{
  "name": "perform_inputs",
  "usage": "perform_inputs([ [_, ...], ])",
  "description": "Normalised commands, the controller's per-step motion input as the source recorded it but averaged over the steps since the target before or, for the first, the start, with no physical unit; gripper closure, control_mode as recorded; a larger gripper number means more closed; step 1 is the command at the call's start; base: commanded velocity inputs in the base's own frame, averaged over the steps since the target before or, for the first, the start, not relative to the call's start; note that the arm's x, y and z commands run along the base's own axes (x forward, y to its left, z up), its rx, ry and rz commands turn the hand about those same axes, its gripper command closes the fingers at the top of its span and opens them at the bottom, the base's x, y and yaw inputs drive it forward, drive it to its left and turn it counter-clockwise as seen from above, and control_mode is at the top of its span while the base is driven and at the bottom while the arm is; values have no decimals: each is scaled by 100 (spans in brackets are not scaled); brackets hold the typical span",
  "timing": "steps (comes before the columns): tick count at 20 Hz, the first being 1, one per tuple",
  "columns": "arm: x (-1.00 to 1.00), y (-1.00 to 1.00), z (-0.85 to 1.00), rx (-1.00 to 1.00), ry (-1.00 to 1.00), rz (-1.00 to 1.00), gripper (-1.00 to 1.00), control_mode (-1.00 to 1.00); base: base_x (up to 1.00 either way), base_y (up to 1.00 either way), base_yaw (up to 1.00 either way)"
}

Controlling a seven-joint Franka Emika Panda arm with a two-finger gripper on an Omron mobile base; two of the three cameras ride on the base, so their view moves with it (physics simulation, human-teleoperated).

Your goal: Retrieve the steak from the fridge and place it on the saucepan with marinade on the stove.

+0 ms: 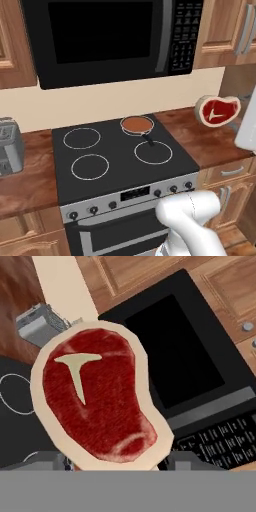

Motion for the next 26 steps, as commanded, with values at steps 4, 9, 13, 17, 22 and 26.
perform_inputs([
  [4,0,0,0,0,0,0,100,100,83,0,-4],
  [9,0,0,0,0,0,0,100,100,85,-28,3],
  [13,0,0,0,0,0,0,100,100,65,-59,19],
  [17,0,0,0,0,0,0,100,100,46,-60,26],
  [22,0,0,0,0,0,0,100,100,21,-58,23],
  [26,0,0,0,0,0,0,100,100,1,-14,6],
])
